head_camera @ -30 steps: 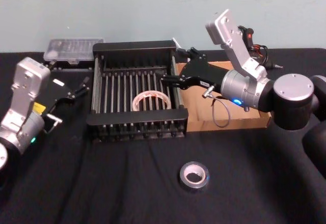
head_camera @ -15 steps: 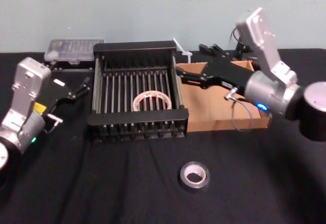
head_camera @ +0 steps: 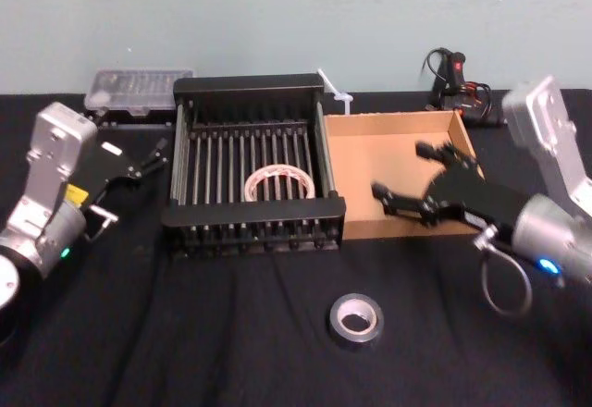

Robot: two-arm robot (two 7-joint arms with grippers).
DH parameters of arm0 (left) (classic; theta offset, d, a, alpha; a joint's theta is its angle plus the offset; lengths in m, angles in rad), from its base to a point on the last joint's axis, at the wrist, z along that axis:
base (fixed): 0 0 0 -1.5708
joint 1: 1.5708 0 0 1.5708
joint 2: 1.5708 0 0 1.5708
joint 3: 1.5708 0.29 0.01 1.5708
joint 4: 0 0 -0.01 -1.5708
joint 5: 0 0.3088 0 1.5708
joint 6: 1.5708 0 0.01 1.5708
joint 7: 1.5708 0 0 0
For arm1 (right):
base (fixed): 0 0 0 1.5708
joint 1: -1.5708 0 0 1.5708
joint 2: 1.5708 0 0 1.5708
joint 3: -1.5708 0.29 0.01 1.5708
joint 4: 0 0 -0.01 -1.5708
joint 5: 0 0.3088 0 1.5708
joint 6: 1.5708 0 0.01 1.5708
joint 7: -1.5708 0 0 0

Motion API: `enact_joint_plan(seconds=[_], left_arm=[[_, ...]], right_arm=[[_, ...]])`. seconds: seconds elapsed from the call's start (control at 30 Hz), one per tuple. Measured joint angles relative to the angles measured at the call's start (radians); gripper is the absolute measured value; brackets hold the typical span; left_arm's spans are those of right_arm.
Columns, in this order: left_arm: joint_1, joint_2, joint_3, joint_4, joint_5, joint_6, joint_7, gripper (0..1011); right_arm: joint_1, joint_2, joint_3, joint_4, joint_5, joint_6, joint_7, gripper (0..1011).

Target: Pick up the white tape and place it into the black box , Pick up the silver tape and place it into the brown box.

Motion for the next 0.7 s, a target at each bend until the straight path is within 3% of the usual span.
enact_joint_plan(seconds=[0.33, 0.7], left_arm=[[0.000, 0.000, 0.000, 0.000, 0.000, 0.000, 0.000, 1001], [0.000, 0.000, 0.000, 0.000, 0.000, 0.000, 0.000, 1001]], right_arm=[[-0.117, 0.089, 0.017, -0.079, 0.041, 0.036, 0.017, 1002], [-0.127, 0.131, -0.028, -0.095, 0.062, 0.072, 0.054, 1002]])
